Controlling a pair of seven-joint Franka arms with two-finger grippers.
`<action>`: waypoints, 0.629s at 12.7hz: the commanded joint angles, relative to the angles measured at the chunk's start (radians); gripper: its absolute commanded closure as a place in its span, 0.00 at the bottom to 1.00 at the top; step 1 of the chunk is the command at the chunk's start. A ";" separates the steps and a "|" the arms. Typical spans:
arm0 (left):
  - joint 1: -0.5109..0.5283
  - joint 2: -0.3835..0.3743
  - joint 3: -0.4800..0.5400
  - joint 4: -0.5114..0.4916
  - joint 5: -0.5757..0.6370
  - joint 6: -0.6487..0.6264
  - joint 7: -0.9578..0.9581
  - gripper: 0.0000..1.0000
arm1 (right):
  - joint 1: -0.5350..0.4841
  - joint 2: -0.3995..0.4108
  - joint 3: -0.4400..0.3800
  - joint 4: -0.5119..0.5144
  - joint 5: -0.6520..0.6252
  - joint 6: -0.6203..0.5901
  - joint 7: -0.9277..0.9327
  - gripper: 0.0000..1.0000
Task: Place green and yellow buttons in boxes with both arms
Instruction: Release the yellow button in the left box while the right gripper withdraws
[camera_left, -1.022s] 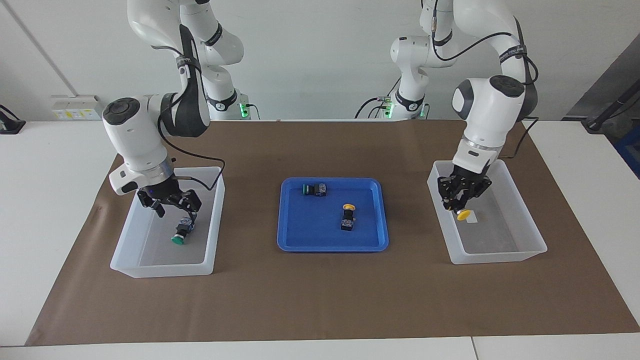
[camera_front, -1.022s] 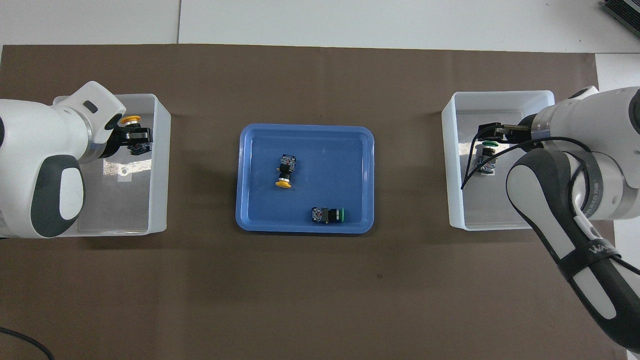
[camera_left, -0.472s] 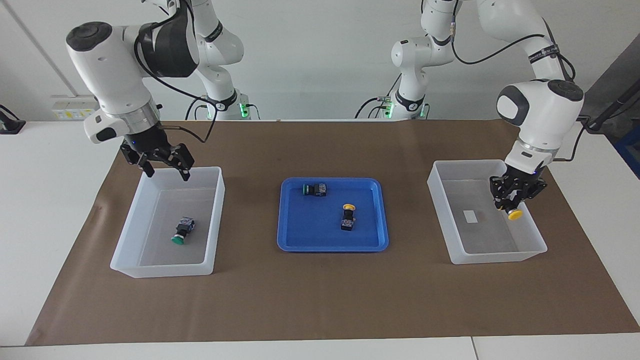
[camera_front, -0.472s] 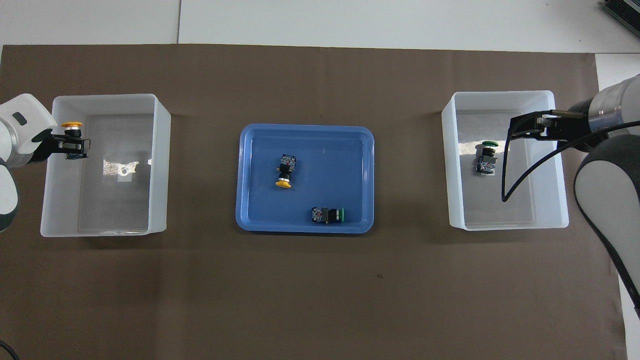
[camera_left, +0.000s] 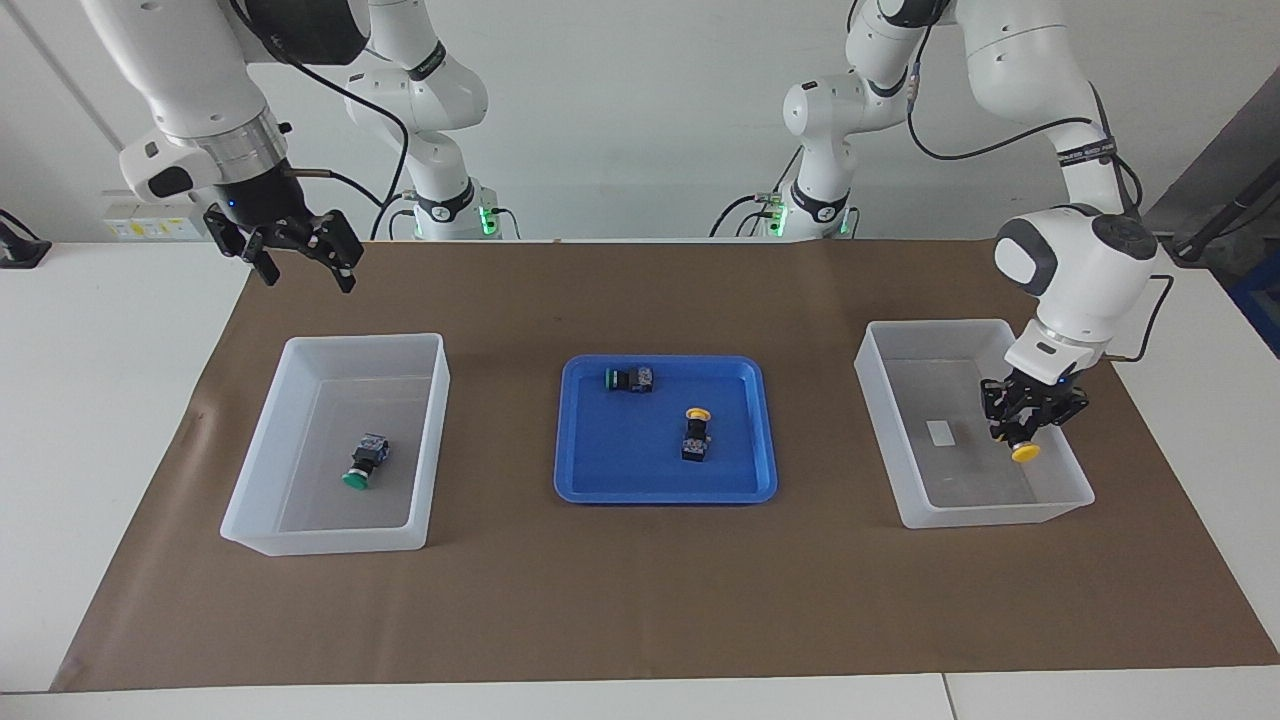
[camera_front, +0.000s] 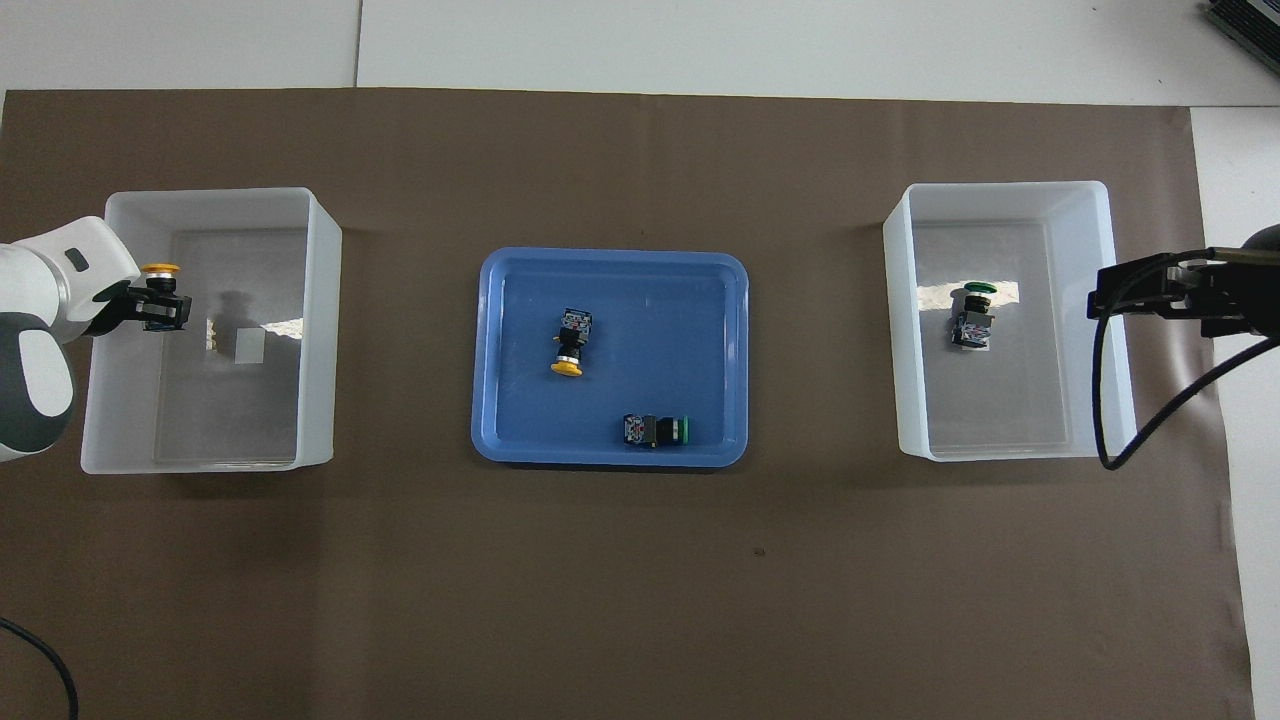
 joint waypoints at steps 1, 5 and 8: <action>0.012 0.012 -0.010 -0.038 0.006 0.063 0.016 0.95 | -0.009 -0.042 0.005 -0.006 -0.016 -0.040 -0.055 0.00; 0.002 -0.003 -0.010 -0.018 0.006 0.048 0.014 0.00 | -0.009 -0.049 0.005 -0.022 -0.015 -0.035 -0.111 0.00; -0.031 -0.072 -0.013 -0.012 0.006 -0.001 0.002 0.00 | -0.009 -0.049 0.003 -0.022 -0.010 -0.039 -0.104 0.00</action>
